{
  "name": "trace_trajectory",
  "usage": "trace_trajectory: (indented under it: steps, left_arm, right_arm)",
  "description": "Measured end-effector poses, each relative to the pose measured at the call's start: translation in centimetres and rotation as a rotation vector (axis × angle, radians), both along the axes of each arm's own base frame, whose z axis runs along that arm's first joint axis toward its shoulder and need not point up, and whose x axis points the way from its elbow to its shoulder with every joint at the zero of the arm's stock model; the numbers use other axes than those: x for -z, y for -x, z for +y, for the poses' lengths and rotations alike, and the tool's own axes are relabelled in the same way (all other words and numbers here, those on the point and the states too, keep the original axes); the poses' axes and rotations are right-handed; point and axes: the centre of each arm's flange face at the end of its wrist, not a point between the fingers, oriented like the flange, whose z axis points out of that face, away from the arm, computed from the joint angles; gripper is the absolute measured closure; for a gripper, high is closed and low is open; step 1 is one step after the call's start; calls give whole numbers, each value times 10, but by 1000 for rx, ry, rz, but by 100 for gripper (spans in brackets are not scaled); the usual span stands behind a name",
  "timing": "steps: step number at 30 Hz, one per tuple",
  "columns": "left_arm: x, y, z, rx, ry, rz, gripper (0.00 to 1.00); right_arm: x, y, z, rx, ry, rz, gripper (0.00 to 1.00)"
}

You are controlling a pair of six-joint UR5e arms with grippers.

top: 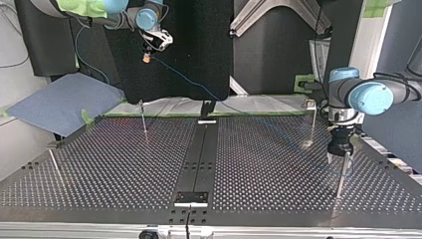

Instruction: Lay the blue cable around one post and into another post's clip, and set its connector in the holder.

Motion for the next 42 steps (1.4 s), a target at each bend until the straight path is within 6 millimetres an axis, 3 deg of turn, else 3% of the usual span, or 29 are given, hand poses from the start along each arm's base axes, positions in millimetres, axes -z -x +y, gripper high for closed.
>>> trace_trajectory:
  steps: [12, 31, 42]
  left_arm:
    - [0, 0, 0, -1, 0, 4, 1]
    - [1, 1, 0, 0, -7, 10, 1]
    - [1, 1, 3, -6, -7, 9, 1]
  right_arm:
    - [0, 29, -28, 8, 36, -60, 100]
    - [-13, 75, -123, 19, 135, -158, 100]
    - [-13, 112, -150, 26, 204, -219, 100]
